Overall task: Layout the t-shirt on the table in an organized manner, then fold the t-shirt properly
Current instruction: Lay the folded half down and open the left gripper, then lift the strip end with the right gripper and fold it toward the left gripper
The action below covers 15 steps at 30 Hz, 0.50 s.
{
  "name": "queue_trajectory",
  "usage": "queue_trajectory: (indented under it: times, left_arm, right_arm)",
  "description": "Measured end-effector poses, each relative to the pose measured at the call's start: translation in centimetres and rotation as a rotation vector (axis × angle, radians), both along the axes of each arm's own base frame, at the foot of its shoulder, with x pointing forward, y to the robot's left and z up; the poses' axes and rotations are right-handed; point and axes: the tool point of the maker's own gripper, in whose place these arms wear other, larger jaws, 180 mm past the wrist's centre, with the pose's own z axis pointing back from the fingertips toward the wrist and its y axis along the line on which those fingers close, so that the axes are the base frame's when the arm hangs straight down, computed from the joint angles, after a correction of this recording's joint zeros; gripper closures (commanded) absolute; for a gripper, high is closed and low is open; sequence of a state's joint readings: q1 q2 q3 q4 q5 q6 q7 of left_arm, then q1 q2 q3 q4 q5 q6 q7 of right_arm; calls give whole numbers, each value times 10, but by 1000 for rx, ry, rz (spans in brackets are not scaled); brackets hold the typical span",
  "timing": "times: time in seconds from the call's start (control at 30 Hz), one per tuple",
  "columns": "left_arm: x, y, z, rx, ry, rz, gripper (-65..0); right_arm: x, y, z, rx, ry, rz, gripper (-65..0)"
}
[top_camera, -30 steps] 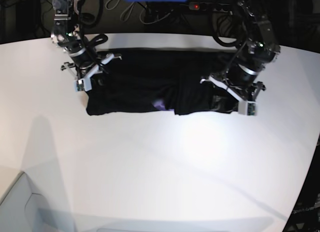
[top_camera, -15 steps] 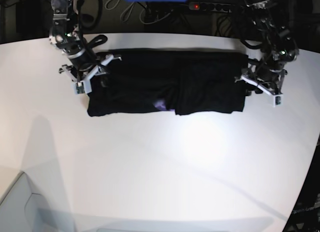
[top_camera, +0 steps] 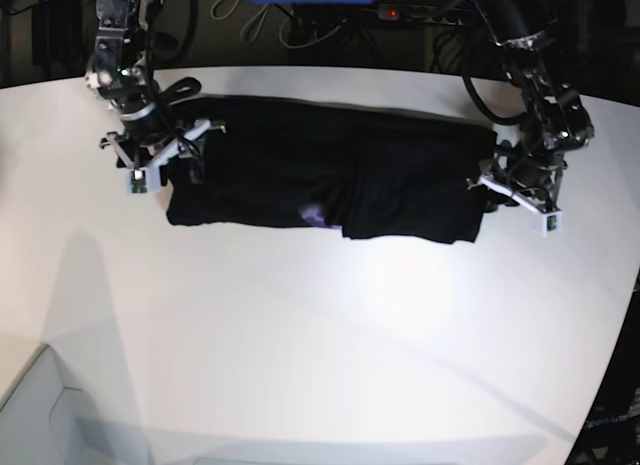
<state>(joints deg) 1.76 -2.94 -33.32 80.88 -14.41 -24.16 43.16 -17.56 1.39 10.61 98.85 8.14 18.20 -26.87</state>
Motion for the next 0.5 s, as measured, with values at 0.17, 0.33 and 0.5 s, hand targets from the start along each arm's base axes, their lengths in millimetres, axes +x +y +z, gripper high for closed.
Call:
queue_trajectory:
  times: [0.17, 0.33, 0.5]
  left_arm:
    - [0, 0, 0, 0, 2, -2, -261]
    - [-1, 0, -1, 1, 4, -2, -261]
    - [-1, 1, -1, 1, 4, 0, -261]
  right_arm:
    - [-5, -5, -13, 5, 34, -16, -489]
    - [-10, -1, -26, 30, 66, -31, -488]
    - [-10, 3, -31, 48, 61, -34, -479]
